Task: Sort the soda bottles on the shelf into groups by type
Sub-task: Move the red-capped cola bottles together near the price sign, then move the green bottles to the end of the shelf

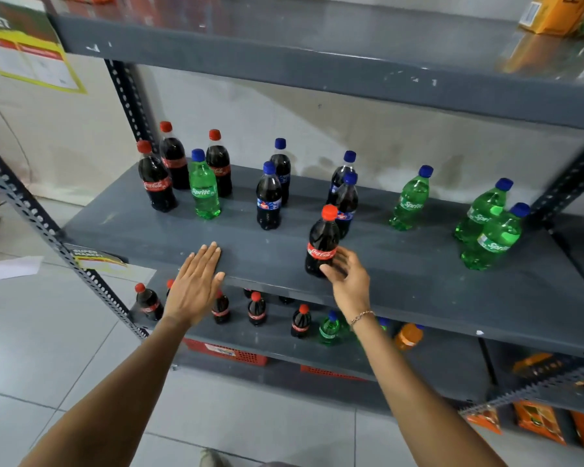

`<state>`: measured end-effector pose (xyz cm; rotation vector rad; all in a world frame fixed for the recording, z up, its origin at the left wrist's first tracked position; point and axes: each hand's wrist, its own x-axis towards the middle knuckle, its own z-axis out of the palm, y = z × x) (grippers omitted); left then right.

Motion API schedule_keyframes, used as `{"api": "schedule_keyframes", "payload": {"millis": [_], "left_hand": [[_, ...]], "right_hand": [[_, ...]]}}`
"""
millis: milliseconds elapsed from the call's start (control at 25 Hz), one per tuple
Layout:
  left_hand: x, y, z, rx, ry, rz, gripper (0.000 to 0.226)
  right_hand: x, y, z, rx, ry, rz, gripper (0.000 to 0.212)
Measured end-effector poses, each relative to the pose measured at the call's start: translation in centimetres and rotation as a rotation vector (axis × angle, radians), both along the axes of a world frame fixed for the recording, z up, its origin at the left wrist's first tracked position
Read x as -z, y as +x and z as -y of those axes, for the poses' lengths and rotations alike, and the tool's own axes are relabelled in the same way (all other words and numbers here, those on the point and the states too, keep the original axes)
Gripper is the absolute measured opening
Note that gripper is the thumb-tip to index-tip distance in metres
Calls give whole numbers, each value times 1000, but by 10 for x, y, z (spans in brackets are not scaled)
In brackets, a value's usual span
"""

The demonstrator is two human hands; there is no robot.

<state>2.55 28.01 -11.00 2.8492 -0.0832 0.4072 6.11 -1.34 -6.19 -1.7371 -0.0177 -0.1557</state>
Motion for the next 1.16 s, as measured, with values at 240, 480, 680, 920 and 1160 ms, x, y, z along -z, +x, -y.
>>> {"api": "schedule_keyframes", "payload": {"millis": [240,480,680,920,1160], "left_hand": [[-4,4,-106,-63,-13,-10,70],[5,7,-132,-23,-16,20,64],[13,10,-135,-27,-52,52,62],[14,11,-131,-30,-79,136,63],[14,12,-131,-38,-75,127,62]], "right_hand": [[3,2,-130,-93,69,9,41],[3,36,-236,-160,86,-2,42],[1,58,-282,-170,63,6,45],[15,72,-263,127,5,56,24],[4,121,-270,-124,-107,-51,71]]}}
